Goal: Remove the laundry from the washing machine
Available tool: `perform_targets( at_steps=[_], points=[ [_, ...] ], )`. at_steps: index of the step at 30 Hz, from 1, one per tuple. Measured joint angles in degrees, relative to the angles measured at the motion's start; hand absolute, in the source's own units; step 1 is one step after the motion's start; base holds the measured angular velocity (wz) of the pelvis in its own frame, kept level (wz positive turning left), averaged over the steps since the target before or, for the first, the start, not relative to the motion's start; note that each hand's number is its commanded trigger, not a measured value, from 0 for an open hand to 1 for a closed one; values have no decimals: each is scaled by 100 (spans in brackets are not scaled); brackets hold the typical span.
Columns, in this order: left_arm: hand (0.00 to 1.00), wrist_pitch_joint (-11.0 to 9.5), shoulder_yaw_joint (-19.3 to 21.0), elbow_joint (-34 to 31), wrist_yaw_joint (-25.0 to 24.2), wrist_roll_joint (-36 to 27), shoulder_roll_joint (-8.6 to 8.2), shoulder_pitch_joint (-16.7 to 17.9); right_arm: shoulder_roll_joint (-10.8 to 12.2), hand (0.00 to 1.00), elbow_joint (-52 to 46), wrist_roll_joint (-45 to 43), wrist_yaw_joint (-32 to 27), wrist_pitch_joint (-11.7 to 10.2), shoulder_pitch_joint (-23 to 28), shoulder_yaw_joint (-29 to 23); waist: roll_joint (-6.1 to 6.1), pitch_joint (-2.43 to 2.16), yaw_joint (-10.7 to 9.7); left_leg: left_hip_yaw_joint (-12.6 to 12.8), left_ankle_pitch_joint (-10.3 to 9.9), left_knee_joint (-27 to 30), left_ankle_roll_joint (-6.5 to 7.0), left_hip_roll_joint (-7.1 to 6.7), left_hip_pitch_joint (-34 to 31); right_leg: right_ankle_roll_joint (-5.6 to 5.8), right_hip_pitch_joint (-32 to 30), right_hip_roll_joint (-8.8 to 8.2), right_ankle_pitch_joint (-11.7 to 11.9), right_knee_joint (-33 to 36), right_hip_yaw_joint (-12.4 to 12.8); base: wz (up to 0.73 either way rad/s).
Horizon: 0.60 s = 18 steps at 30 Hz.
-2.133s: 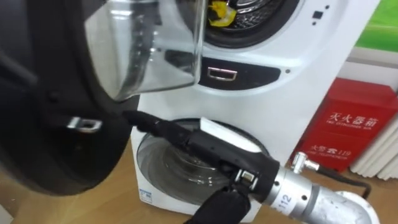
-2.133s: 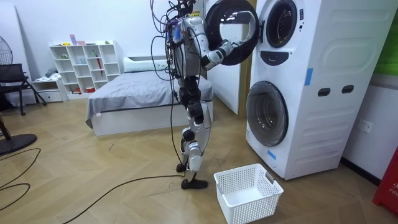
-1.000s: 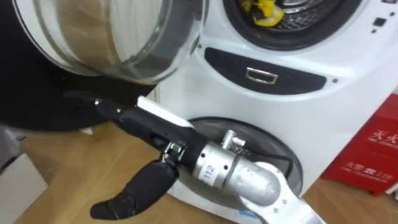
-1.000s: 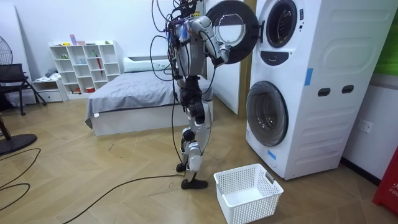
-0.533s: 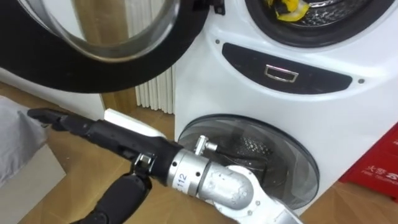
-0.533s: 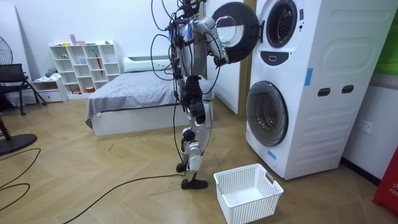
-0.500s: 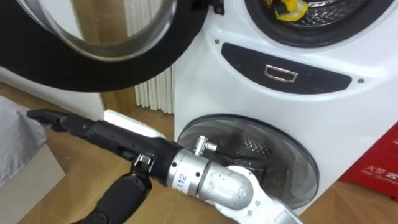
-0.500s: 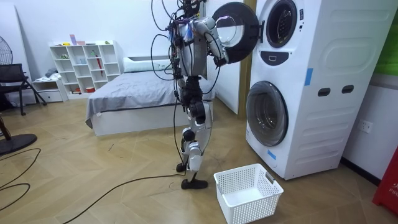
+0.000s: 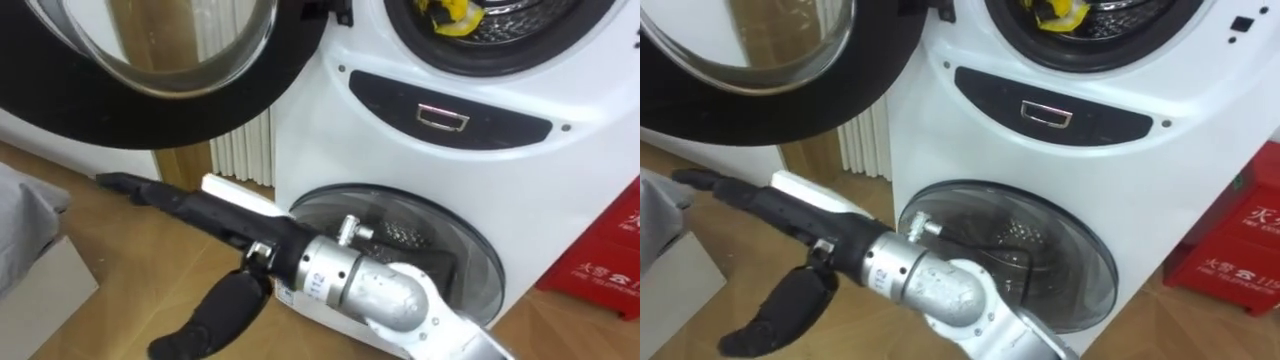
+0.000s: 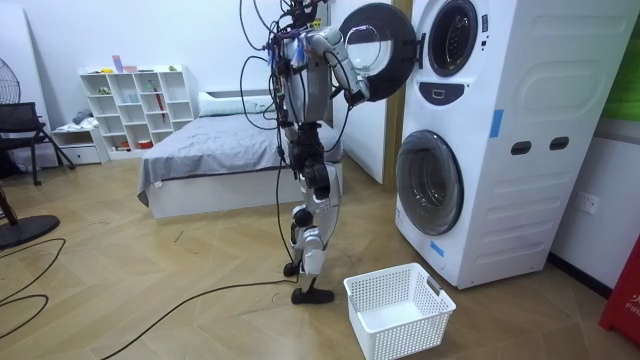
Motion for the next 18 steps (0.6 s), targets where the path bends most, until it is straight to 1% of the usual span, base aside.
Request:
perform_targets(
  at_steps=[1,2,3,4,5,6,7,8,9,10,11,15,16,18],
  points=[
    [0,0,45,-1,1,1,-3,11,-30,0,-12,-8,-25,0,51,-67,7,-4,-25,0,0,-1,0,0,0,0,-1,0,0,0,3,0],
    [0,-4,125,-1,8,-1,-1,38,-126,0,-31,-30,-86,-2,165,-177,18,-11,-76,-8,0,-2,0,-2,3,2,2,-2,1,1,3,0],
    [0,2,165,-1,11,-1,1,77,-267,0,-31,-45,-127,-2,288,-275,35,-26,-129,1,-1,-5,2,-6,20,6,6,-4,4,5,22,-3],
    [0,6,168,-1,12,-1,0,93,-340,0,-38,-61,-131,-1,372,-350,32,-41,-149,3,0,-4,3,-10,21,7,5,-7,5,8,27,0],
    [0,11,172,-2,11,-1,-4,130,-484,0,-50,-151,-153,6,502,-491,32,-56,-219,2,0,-5,4,-15,19,10,4,-14,6,11,29,-3],
    [0,31,194,-1,11,0,-3,174,-610,0,-50,-252,-172,27,587,-625,40,-55,-287,7,1,-5,6,-19,20,11,0,-16,7,10,43,-4],
    [0,56,231,-1,11,-1,-4,189,-687,0,-50,-267,-188,53,626,-692,39,-56,-313,6,2,-4,6,-19,26,11,-2,-15,7,10,59,-9],
    [0,93,340,1,11,-52,-5,206,-823,0,-49,-270,-200,97,687,-840,34,-59,-388,8,2,-1,6,-17,33,11,-2,-14,7,11,71,-8],
    [0,95,447,2,11,-107,0,216,-963,0,-50,-295,-219,121,709,-975,32,-60,-455,11,2,-1,6,-15,42,11,-5,-13,7,21,84,-9],
    [0,93,487,2,11,-120,3,215,-1025,0,-50,-295,-224,122,720,-1046,31,-61,-463,15,2,-2,6,-14,54,11,-7,-11,7,26,107,-12],
    [0,93,555,1,11,-134,11,223,-1148,0,-50,-373,-240,123,731,-1165,29,-62,-519,9,2,-2,6,-14,79,11,4,-10,7,31,132,-9],
    [0,91,557,-6,11,-138,57,265,-1318,0,-13,-556,-420,122,839,-1509,12,-73,-721,8,2,-6,6,-13,139,11,36,-12,7,76,144,-4],
    [0,92,557,-4,11,-138,59,266,-1348,0,3,-551,-461,122,851,-1545,8,-75,-746,9,2,-6,6,-12,145,11,36,-13,7,88,147,0],
    [0,92,606,-11,11,-136,54,255,-1370,0,18,-559,-615,125,887,-1790,-5,-84,-802,12,2,-6,6,-12,151,12,39,-13,8,91,159,-2]
  ],
)
